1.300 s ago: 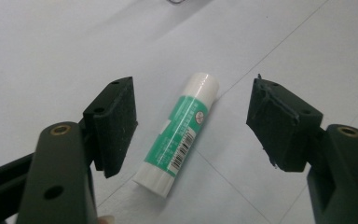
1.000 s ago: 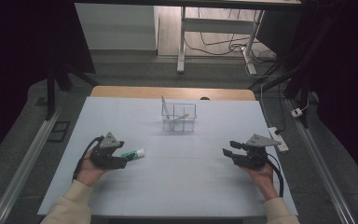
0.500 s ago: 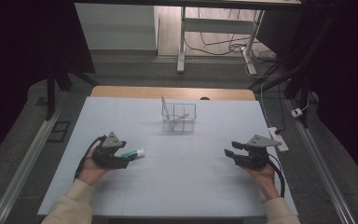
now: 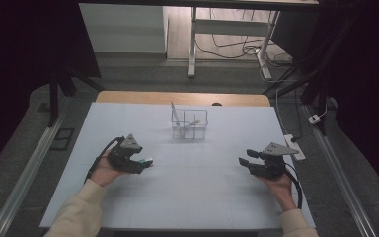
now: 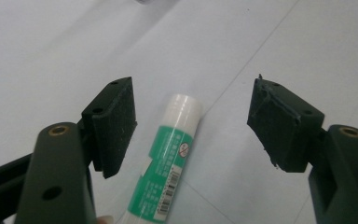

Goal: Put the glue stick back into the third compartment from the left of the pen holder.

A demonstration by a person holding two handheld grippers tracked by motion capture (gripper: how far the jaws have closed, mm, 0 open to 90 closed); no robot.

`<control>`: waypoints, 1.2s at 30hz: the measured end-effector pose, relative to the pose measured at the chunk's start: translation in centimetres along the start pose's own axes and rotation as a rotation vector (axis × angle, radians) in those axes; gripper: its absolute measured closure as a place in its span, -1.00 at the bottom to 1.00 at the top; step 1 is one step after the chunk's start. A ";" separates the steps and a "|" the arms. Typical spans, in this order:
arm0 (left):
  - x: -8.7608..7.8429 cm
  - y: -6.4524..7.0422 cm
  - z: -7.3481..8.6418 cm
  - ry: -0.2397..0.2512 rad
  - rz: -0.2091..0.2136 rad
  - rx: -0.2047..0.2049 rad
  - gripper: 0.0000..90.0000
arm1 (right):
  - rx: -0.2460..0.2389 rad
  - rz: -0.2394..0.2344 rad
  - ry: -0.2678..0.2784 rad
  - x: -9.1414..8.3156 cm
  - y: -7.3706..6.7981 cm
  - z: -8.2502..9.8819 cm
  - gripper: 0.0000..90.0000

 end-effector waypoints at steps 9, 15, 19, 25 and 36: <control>2.1 -0.2 -0.7 -0.114 0.020 0.035 -0.31 | 0.010 0.007 -0.006 0.1 0.2 0.2 0.06; 3.3 0.1 -1.1 -0.184 0.045 0.069 -0.31 | 0.013 0.013 -0.005 0.1 0.3 0.3 0.06; 3.8 0.2 -0.8 -0.218 0.032 0.099 -0.24 | 0.015 0.018 -0.010 -0.1 0.4 0.4 0.06; 4.1 0.1 -0.2 -0.243 0.030 0.143 -0.04 | 0.020 0.023 -0.004 -0.2 0.6 0.5 0.05; 4.5 0.3 0.1 -0.231 0.030 0.188 0.43 | 0.020 0.020 -0.008 -0.2 0.6 0.6 0.05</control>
Point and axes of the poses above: each handheld gripper's, and its own axes: x roughly forward along the jaws, z roughly out of its underside, y roughly to its right, the point moved 6 cm from there along x, roughly forward along the jaws, and after that the axes turned 15 degrees about -z, right-handed, at the moved point
